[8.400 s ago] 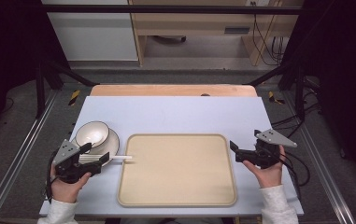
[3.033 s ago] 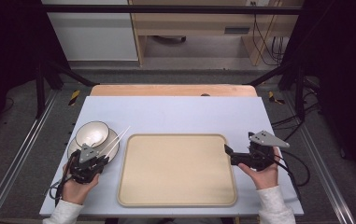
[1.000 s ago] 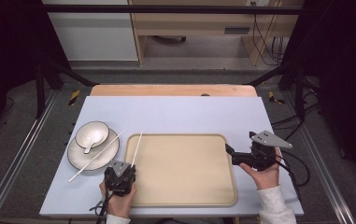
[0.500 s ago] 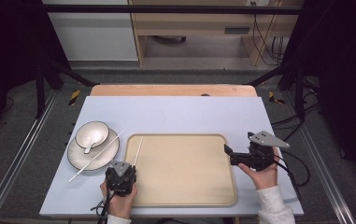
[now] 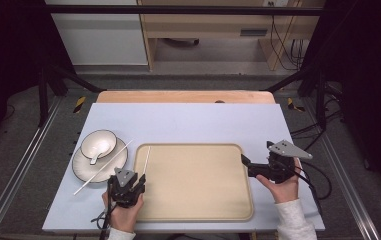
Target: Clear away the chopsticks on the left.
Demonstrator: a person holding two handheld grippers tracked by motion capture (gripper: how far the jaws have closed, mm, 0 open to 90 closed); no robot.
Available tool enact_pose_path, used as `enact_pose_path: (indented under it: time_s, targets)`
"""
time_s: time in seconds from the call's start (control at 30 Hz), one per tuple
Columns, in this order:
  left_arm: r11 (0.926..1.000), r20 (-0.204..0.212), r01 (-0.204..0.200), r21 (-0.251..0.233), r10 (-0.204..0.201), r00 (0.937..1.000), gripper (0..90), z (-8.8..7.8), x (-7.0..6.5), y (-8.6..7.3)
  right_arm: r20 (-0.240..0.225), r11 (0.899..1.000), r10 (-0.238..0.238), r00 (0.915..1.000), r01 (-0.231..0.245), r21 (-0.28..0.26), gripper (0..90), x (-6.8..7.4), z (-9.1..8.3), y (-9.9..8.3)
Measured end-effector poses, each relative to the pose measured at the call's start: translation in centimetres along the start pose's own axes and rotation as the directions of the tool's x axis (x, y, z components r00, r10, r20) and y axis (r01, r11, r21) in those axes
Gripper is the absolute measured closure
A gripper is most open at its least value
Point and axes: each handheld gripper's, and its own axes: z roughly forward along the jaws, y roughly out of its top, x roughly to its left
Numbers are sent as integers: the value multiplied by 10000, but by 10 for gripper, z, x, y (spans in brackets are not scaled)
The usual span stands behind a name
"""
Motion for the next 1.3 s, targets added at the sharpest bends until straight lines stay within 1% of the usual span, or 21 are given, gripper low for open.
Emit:
enact_pose_path:
  time_s: [0.03, 0.1, 0.17, 0.2, 0.23, 0.33, 0.37, 0.4, 0.43, 0.5, 0.63, 0.67, 0.73, 0.8, 0.9, 1.07, 1.13, 1.17, 1.2, 1.23, 1.3]
  targets:
    - [9999, 202, -125, -90, 126, 9997, 653, -2, 2, 3, 9, 10000, 2, 10000, -2, -10, 26, 0, 0, 0]
    - [9994, 452, -324, -157, 331, 9984, 610, -7, 5, 10, 18, 10000, 5, 10000, -5, -30, 26, -1, -1, 0]
    - [9984, 871, -412, -399, 446, 9952, 551, -10, 9, 15, 21, 10000, 39, 10000, -39, -53, 26, -1, -2, 0]
    - [9973, 968, -620, -390, 656, 9931, 526, -13, 10, 17, 25, 9999, 67, 10000, -67, -86, 26, -1, -2, 0]
    - [9964, 1043, -734, -419, 775, 9915, 510, -14, 11, 19, 17, 9999, 77, 10000, -77, -97, 26, -2, -3, 1]
    - [9944, 1640, -976, -395, 1028, 9811, 467, -17, 16, 23, 4, 9999, 60, 10000, -60, -109, 26, -3, -4, 1]
    - [9933, 1843, -1080, -410, 1137, 9763, 453, -18, 18, 24, 21, 9999, 55, 10000, -55, -125, 26, -3, -4, 1]
    - [9933, 2100, -1095, -372, 1149, 9709, 436, -19, 21, 25, 11, 9999, 84, 10000, -84, -144, 26, -3, -4, 1]
    - [9917, 2240, -1235, -362, 1285, 9661, 423, -20, 24, 25, 42, 9999, 81, 10000, -80, -153, 26, -3, -4, 1]
    - [9875, 2336, -1524, -404, 1577, 9595, 398, -22, 30, 24, 23, 9998, 109, 9999, -108, -156, 26, -4, -5, 1]
    - [9847, 2611, -1685, -444, 1742, 9495, 365, -26, 46, 22, 76, 9998, 122, 9999, -121, -158, 26, -5, -6, 2]
    - [9820, 2627, -1821, -508, 1890, 9462, 356, -27, 51, 22, 104, 9998, 110, 9999, -108, -156, 26, -5, -6, 2]
    - [9806, 2703, -1881, -554, 1961, 9426, 337, -29, 58, 20, 114, 9999, 83, 9999, -81, -137, 26, -5, -6, 1]
    - [9819, 2764, -1796, -600, 1892, 9422, 317, -31, 66, 19, 125, 9999, 90, 9999, -89, -133, 26, -5, -6, 1]
    - [9808, 2786, -1897, -454, 1948, 9404, 296, -33, 74, 16, 127, 10000, 69, 9999, -68, -71, 26, -4, -5, 1]
    - [9775, 2605, -2105, -134, 2067, 9431, 262, -38, 90, 10, 123, 10000, 34, 9999, -33, -35, 26, -4, -5, 0]
    - [9776, 2524, -2106, 0, 2038, 9459, 261, -40, 97, 8, 144, 10000, 44, 9999, -43, -50, 26, -4, -5, 1]
    - [9780, 2446, -2084, 49, 2009, 9486, 260, -41, 99, 6, 143, 10000, 39, 9999, -38, -60, 26, -5, -5, 1]
    - [9780, 2446, -2084, 49, 2009, 9486, 260, -41, 99, 6, 143, 10000, 39, 9999, -38, -60, 26, -5, -5, 1]
    - [9778, 2350, -2085, 190, 1983, 9515, 259, -41, 105, 5, 142, 9999, 87, 9999, -86, -71, 26, -4, -5, 1]
    - [9785, 2272, -2039, 309, 1918, 9548, 259, -41, 110, 4, 145, 10000, 73, 9999, -72, -49, 26, -4, -5, 1]
